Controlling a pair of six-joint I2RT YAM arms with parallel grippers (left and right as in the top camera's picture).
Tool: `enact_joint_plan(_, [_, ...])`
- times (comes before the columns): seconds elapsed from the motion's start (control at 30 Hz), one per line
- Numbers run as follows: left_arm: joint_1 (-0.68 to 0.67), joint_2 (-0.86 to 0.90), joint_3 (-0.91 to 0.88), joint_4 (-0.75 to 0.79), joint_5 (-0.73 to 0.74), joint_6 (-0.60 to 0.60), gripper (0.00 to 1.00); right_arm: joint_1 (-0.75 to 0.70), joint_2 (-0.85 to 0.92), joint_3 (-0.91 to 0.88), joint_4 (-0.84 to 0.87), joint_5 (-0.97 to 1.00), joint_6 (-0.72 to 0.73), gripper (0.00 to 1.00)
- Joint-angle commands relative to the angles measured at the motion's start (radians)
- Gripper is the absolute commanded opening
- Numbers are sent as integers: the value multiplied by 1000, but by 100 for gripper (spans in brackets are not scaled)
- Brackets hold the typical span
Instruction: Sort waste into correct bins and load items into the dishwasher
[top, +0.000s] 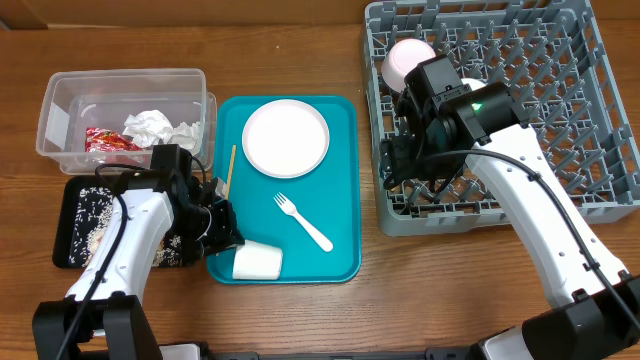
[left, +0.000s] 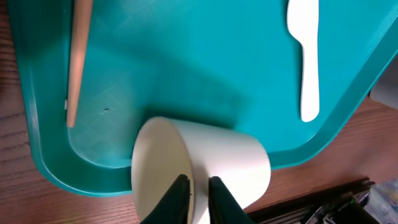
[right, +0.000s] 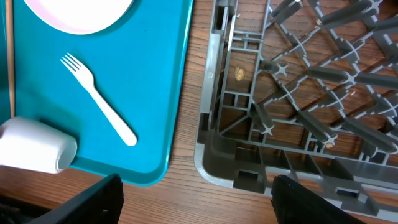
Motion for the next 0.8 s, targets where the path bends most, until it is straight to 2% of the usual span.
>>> enact_joint_plan(0.0, [3,-6,-11,0,11,2,12,-4,-6,13,2,9,-6,79])
enact_joint_plan(0.17, [3,-6,-11,0,11,1,12,-4,-6,13,2,9,-6,79])
enact_joint_plan(0.23, [3,-6,-11,-9,11,2,15,-4,-6,13,2,9,-6,79])
enact_joint_plan(0.33, [3,-6,-11,-39,11,14,24,-4,-6,13,2,9,-6,79])
enact_joint_plan(0.47, [6,-6,-11,-73,37,79,53,-4,-6,13,2,9,-6,79])
enact_joint_plan(0.57, [14,-6,-11,-76,87,129,68,-4,-6,13,2,9,-6,80])
enact_joint_plan(0.6, [19,-6,-11,-74,103,149,71,-4,-6,13,2,9,-6,80])
enact_joint_plan(0.77, [34,-6,-14,-59,110,178,70,-4,-6,13,-2,9,-6,80])
